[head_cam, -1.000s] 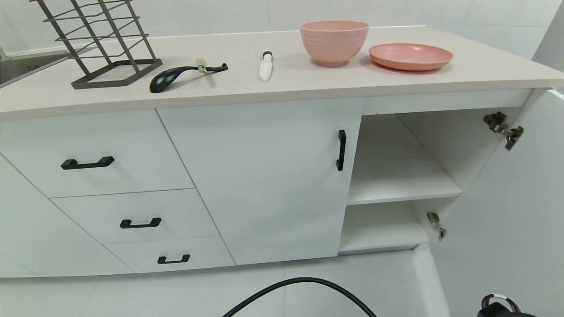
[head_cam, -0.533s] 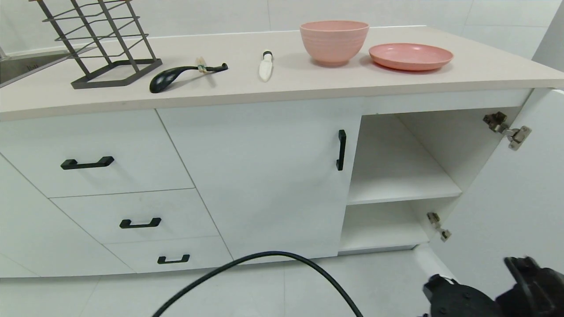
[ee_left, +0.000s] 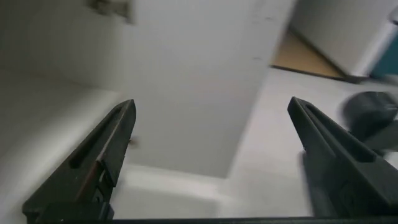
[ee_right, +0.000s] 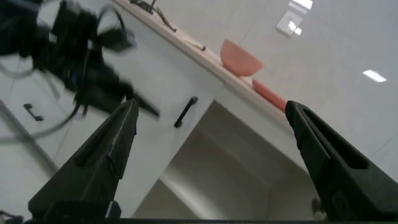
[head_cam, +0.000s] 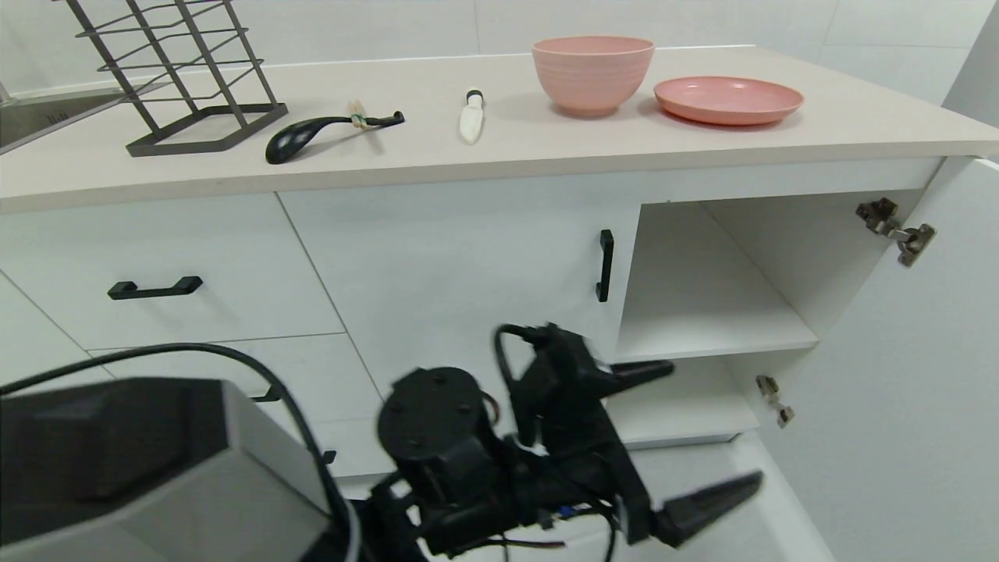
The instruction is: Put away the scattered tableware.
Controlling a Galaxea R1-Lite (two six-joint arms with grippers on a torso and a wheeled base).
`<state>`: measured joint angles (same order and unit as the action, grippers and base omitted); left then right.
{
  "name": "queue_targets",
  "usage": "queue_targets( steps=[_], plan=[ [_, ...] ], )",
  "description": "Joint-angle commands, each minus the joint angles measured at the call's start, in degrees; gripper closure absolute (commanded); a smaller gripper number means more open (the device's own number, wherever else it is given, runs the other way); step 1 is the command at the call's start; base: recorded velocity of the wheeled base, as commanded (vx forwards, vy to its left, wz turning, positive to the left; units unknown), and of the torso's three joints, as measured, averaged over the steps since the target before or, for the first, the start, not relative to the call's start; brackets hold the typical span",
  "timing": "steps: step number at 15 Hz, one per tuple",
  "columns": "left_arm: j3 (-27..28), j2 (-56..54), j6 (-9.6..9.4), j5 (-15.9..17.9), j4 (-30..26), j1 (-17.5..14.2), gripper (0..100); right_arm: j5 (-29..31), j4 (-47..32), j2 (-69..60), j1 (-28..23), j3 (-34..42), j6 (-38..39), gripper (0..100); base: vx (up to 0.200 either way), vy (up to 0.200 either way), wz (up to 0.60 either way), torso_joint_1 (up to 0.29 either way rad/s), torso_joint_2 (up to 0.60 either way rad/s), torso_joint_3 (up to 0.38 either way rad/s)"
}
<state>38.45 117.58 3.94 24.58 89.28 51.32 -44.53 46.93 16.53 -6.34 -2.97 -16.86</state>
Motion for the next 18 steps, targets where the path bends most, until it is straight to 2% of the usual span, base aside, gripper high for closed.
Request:
queue_targets(
  steps=[1,3,6,8,10,11,12,13,15,16,18],
  plan=[
    [-10.1,-14.1,-3.32,0.1,0.7,-7.8,0,0.0,-0.1,-1.0,0.0,3.0,0.1,0,0.000,0.000,0.00,0.000,0.00,0.000],
    [-15.7,-20.5,-3.15,0.1,0.7,-10.3,0,0.4,-4.8,-3.7,0.1,3.0,0.2,0,0.000,0.000,0.00,0.000,0.00,0.000],
    [-26.9,-31.4,-3.15,0.0,0.7,-13.2,0,2.9,-20.6,-13.5,5.0,3.0,-0.2,0,0.000,0.000,0.00,0.000,0.00,0.000],
    [-31.6,-36.7,-3.15,0.0,0.7,-15.0,0,6.7,-24.2,-16.5,6.5,3.0,0.4,0,0.000,0.000,0.00,0.000,0.00,0.000],
    [-34.3,-43.5,-2.36,-0.1,0.7,-18.2,0,8.8,-25.0,-16.5,6.4,3.0,3.1,0,0.000,0.000,0.00,0.000,0.00,0.000],
    [-34.6,-44.2,-2.27,-0.1,0.7,-18.6,0,9.6,-25.3,-16.5,6.4,3.0,3.7,0,0.000,0.000,0.00,0.000,0.00,0.000],
    [-38.4,-50.8,-2.09,-0.2,0.2,-23.3,0,17.5,-27.2,-16.5,6.4,3.0,9.6,0,0.000,0.000,0.00,0.000,0.00,0.000],
    [-38.4,-55.4,-2.18,-0.8,-4.8,-26.2,0,22.7,-29.8,-16.5,6.4,3.0,13.5,0,0.000,0.000,0.00,0.000,0.00,0.000],
    [-38.4,-64.6,-2.18,-2.4,-14.0,-30.0,0,31.4,-36.7,-16.5,6.4,3.0,15.3,0,0.000,0.000,0.00,0.000,0.00,0.000],
    [-38.4,-75.3,-2.62,-2.6,-28.1,-32.1,0,39.0,-42.6,-16.5,6.4,3.0,15.4,0,0.000,0.000,0.00,0.000,0.00,0.000],
    [-38.4,-90.9,-2.79,-2.6,-48.3,-35.7,0,45.4,-47.3,-16.5,6.3,3.0,15.5,0,0.000,0.000,0.00,0.000,0.00,0.000]
  ],
)
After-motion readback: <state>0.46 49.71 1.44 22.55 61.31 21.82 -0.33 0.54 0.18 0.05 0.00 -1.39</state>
